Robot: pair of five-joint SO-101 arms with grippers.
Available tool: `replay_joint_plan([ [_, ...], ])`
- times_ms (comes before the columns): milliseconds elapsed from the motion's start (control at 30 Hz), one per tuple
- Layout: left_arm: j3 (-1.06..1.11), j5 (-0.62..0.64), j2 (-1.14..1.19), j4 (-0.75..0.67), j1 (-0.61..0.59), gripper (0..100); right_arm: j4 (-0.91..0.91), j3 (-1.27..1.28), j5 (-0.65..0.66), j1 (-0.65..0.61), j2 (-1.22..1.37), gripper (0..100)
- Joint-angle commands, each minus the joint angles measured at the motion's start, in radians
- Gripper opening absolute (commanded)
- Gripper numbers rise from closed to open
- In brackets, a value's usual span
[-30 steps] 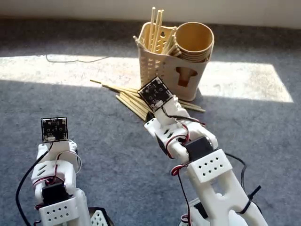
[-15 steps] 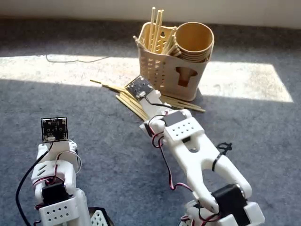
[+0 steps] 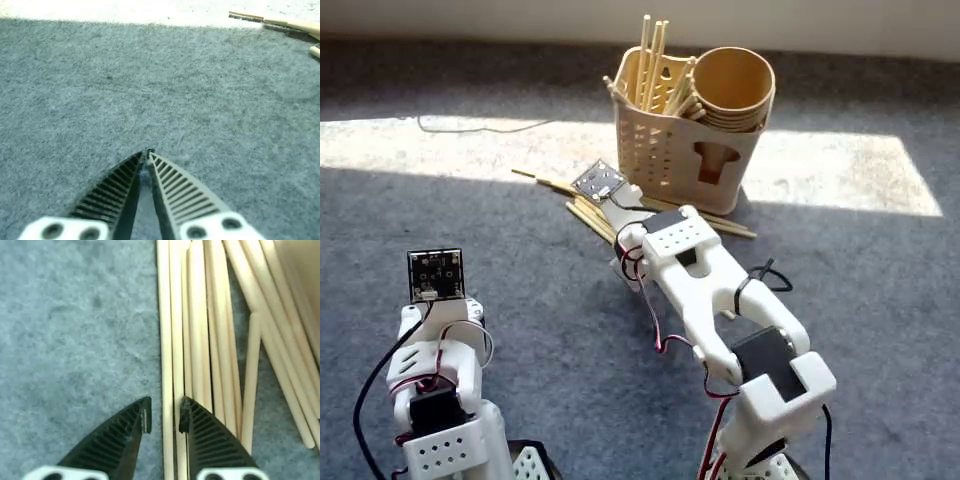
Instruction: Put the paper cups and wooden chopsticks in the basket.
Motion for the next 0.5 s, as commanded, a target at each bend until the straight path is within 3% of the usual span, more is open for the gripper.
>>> replay_joint_plan([
  [0, 0.018, -0.005, -0.005, -0.015, -0.005, 1, 0.010, -0.051, 0.011, 0.008, 0.004, 9.5],
  [467, 0.018, -0.005, -0.005, -0.015, -0.005, 1, 0.133, -0.056, 0.011, -0.041, 0.005, 9.5],
])
